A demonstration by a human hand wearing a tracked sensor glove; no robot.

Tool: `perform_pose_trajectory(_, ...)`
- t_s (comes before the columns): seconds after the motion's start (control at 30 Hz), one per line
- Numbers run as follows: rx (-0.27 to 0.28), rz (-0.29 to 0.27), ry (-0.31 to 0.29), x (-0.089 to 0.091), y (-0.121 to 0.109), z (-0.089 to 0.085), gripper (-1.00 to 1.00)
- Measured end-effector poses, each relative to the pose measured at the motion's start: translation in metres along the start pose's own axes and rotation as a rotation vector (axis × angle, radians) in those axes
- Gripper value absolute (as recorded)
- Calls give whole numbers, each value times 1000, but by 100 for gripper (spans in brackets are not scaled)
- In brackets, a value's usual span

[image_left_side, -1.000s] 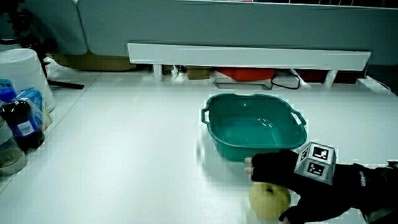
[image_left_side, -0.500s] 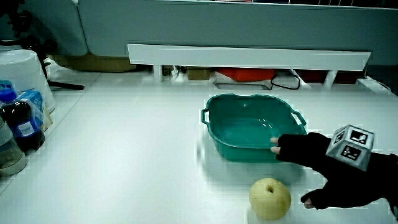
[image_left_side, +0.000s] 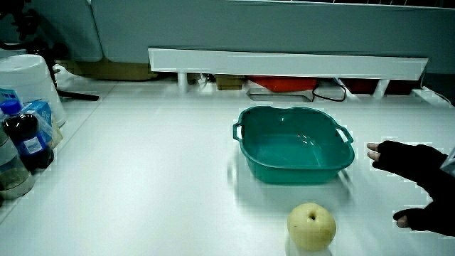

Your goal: Place pear on desk

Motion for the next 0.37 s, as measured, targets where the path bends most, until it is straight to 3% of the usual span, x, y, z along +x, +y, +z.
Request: perform_pose_trajectory(0.37, 2, -16, 9, 3, -4, -4, -100)
